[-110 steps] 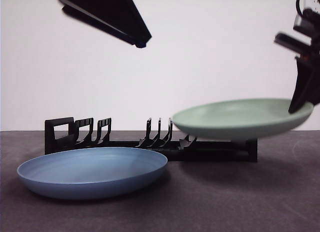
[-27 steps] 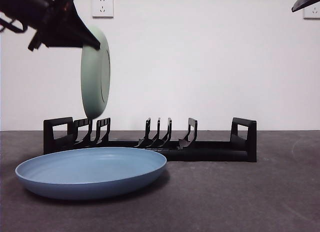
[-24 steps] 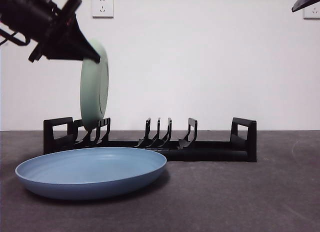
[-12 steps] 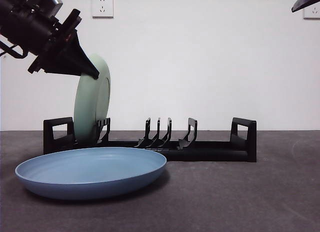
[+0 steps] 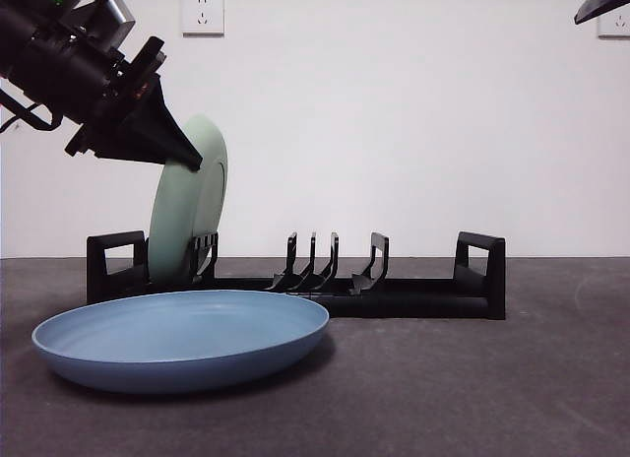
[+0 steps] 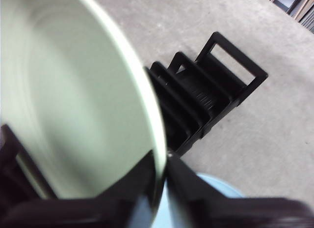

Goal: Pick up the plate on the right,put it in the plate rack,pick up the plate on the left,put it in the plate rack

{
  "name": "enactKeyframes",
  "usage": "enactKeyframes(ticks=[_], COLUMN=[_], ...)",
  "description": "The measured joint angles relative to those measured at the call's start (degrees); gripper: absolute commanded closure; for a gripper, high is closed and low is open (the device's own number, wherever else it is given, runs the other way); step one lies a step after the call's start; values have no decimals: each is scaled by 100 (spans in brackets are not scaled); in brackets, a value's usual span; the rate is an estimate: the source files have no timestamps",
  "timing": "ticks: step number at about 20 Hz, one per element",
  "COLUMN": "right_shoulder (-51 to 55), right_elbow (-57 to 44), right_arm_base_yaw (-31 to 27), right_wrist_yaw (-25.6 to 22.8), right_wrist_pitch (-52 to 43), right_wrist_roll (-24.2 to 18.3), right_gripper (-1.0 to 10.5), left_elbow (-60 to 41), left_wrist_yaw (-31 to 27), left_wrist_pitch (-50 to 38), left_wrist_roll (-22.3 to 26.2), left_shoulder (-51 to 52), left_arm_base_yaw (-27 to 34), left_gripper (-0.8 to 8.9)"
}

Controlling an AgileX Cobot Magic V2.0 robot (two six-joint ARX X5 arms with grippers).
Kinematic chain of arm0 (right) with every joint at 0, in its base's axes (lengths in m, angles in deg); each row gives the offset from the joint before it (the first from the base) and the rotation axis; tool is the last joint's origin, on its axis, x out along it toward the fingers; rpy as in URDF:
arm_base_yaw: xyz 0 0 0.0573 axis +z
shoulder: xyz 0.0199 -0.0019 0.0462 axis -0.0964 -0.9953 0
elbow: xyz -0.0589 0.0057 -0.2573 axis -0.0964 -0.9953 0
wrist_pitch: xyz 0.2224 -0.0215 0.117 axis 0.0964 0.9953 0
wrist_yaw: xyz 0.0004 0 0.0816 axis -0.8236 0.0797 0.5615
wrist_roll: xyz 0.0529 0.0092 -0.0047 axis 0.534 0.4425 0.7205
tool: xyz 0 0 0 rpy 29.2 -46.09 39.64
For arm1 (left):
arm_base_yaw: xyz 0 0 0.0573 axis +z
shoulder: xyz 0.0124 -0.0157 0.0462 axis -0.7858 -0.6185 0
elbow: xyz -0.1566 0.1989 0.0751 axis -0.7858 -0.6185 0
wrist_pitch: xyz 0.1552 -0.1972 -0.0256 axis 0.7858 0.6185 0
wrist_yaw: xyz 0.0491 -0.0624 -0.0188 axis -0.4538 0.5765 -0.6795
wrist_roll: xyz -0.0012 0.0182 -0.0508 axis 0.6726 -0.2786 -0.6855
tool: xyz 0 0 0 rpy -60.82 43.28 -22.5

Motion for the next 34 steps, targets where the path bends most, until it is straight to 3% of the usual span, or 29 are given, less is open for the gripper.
enactKeyframes(ticks=[2,8,13,15,18,20,28,34], right_shoulder=[0,-7,-15,-76,-352,-708,-2675,-4142], right_elbow=[0,0,0,0,0,0,0,0], right_arm_base_yaw=[0,0,2,2,26,195,1421,1735], right_wrist_yaw=[-2,0,44,446,1504,1904,1952,1954], right_wrist_pitch=[4,42,44,48,192,284,-164,-769], right_wrist_roll=[0,0,0,2,9,20,20,129], right_gripper=[667,667,667,667,668,668,669,731], left_elbow=[0,-2,-2,83,428,719,1392,1423], left_wrist_yaw=[-129,11,236,238,98,-459,-3289,-4411], left_wrist_pitch=[186,651,999,1231,1598,2033,3067,3233], left_wrist_roll=[-4,-11,-17,-17,9,275,1523,1851], left_shoulder=[-66,-35,592,1036,1788,2352,3440,3508], left_arm_base_yaw=[15,28,28,28,22,-131,-1873,-3032], left_gripper=[560,557,554,553,553,553,553,553])
